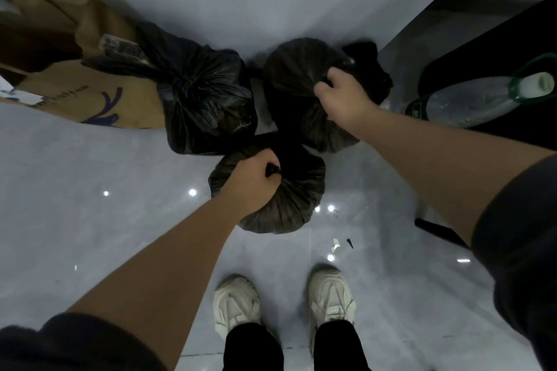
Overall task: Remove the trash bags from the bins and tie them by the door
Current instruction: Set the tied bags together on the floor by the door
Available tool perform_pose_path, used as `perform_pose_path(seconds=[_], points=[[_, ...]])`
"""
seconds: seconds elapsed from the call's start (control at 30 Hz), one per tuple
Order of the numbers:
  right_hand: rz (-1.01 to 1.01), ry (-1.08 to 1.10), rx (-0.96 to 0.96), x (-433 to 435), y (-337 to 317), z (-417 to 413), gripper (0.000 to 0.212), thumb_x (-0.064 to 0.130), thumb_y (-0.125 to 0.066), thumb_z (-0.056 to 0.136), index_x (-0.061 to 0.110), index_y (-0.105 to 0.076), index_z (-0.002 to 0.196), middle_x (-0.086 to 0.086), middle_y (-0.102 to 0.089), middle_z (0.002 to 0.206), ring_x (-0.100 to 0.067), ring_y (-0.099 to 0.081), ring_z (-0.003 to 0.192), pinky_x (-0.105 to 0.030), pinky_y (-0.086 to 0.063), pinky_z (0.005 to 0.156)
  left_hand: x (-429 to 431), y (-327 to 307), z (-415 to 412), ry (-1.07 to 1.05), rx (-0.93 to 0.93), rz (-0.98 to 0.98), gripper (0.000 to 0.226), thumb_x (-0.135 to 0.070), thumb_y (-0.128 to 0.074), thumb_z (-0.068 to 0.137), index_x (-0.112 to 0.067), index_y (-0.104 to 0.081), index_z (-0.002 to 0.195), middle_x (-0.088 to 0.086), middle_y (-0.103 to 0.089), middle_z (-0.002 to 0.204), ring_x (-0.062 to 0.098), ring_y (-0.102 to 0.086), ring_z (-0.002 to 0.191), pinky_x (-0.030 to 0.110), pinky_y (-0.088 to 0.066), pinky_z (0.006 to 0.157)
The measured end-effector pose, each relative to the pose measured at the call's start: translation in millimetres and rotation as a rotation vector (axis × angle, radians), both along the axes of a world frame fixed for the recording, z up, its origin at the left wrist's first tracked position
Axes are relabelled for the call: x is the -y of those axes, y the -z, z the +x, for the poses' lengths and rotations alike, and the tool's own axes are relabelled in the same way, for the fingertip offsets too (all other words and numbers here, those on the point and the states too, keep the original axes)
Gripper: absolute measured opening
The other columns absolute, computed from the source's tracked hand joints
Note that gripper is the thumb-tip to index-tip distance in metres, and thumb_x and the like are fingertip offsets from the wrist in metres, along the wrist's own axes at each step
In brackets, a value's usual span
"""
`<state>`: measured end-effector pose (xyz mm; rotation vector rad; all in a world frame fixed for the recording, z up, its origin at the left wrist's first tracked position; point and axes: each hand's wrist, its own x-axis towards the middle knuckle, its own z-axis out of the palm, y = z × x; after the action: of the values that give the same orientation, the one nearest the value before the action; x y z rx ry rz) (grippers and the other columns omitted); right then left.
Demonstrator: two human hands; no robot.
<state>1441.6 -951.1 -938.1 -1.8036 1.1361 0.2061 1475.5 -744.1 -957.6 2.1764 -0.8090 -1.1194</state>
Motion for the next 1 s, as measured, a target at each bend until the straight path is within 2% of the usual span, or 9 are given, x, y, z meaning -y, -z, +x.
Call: perform_pose_path(seconds=[0.07,0.13,0.23,0.33,0.47,0.6,0.73,0.9,1.0], points=[[-0.016,-0.049,0.051,3.0,-3.5,10.3,0.013,0.017,-0.046,0.091,0.005,-0.049,0.086,-0.004,-0.047,0.073,-0.021,-0.050,0.076,-0.033,-0.044,0.068,-4.6,-6.7,2.3,0.049,-0.034,-0.031,0.007,-0.007,-0.058,0.087,-0.013,-0.059,0.092,-0.012,-0.050,0.066,-0.001,-0.046,0.059,0.002,-0.035,0.057],[-0.026,-0.090,0.016,8.7,4.2,16.4,0.015,0.018,-0.048,0.090,0.004,-0.052,0.095,-0.010,-0.053,0.083,-0.026,-0.058,0.083,-0.041,-0.052,0.079,-5.6,-4.2,5.8,0.014,0.007,-0.031,0.007,-0.009,-0.059,0.088,-0.012,-0.059,0.094,-0.006,-0.052,0.065,0.000,-0.047,0.058,0.002,-0.036,0.056],[0.005,-0.049,-0.077,13.8,25.8,11.9,0.013,0.022,-0.051,0.090,0.014,-0.050,0.101,-0.015,-0.059,0.101,-0.034,-0.061,0.102,-0.051,-0.051,0.092,3.0,5.9,7.4,-0.075,0.074,-0.017,0.009,-0.010,-0.060,0.088,-0.008,-0.061,0.097,-0.005,-0.051,0.066,0.000,-0.046,0.058,0.000,-0.035,0.056],[0.008,0.000,-0.057,12.0,39.6,3.2,0.029,0.020,-0.052,0.091,0.012,-0.053,0.119,-0.013,-0.060,0.106,-0.032,-0.060,0.106,-0.049,-0.050,0.094,16.8,17.7,4.0,-0.123,0.023,0.022,0.013,-0.010,-0.058,0.090,-0.006,-0.061,0.102,0.000,-0.054,0.076,0.008,-0.050,0.067,0.007,-0.034,0.060],[0.011,0.036,0.011,4.6,40.6,-8.5,0.036,0.014,-0.053,0.090,0.009,-0.051,0.125,-0.012,-0.061,0.107,-0.031,-0.061,0.106,-0.042,-0.050,0.092,22.6,26.1,-0.8,-0.132,-0.054,0.072,0.011,-0.011,-0.058,0.089,-0.010,-0.060,0.100,0.002,-0.057,0.082,0.015,-0.055,0.081,0.018,-0.040,0.076],[-0.250,0.041,0.011,-16.5,18.7,-37.7,0.041,0.009,-0.054,0.085,0.012,-0.050,0.126,-0.010,-0.052,0.122,-0.016,-0.053,0.096,-0.030,-0.045,0.091,14.9,24.9,-4.3,-0.195,-0.191,0.165,0.014,-0.012,-0.060,0.088,-0.022,-0.054,0.080,-0.003,-0.056,0.070,0.026,-0.062,0.082,0.031,-0.051,0.079],[-0.128,-0.109,-0.125,-43.9,10.4,-79.3,0.043,0.007,-0.055,0.085,0.012,-0.049,0.128,-0.011,-0.048,0.126,-0.020,-0.053,0.103,-0.034,-0.046,0.093,8.7,14.9,-8.3,-0.199,-0.297,0.276,0.009,-0.013,-0.058,0.088,-0.022,-0.057,0.088,0.006,-0.064,0.075,0.025,-0.068,0.079,0.030,-0.054,0.069],[0.106,-0.183,-0.208,-73.7,11.1,-107.7,0.064,0.011,-0.060,0.082,0.020,-0.037,0.141,-0.011,-0.046,0.133,-0.026,-0.054,0.112,-0.034,-0.047,0.094,4.8,3.7,-13.4,-0.235,-0.263,0.290,0.009,-0.012,-0.057,0.086,-0.020,-0.057,0.090,0.009,-0.069,0.093,0.027,-0.066,0.094,0.032,-0.051,0.086],[0.146,-0.256,-0.238,-96.8,11.8,-120.1,0.088,0.013,-0.066,0.079,0.029,-0.016,0.149,-0.008,-0.030,0.145,-0.028,-0.048,0.122,-0.036,-0.047,0.096,-7.9,-10.9,-23.6,-0.198,0.053,0.266,0.024,-0.012,-0.053,0.085,-0.010,-0.055,0.109,0.006,-0.059,0.100,0.027,-0.056,0.102,0.032,-0.045,0.086]])
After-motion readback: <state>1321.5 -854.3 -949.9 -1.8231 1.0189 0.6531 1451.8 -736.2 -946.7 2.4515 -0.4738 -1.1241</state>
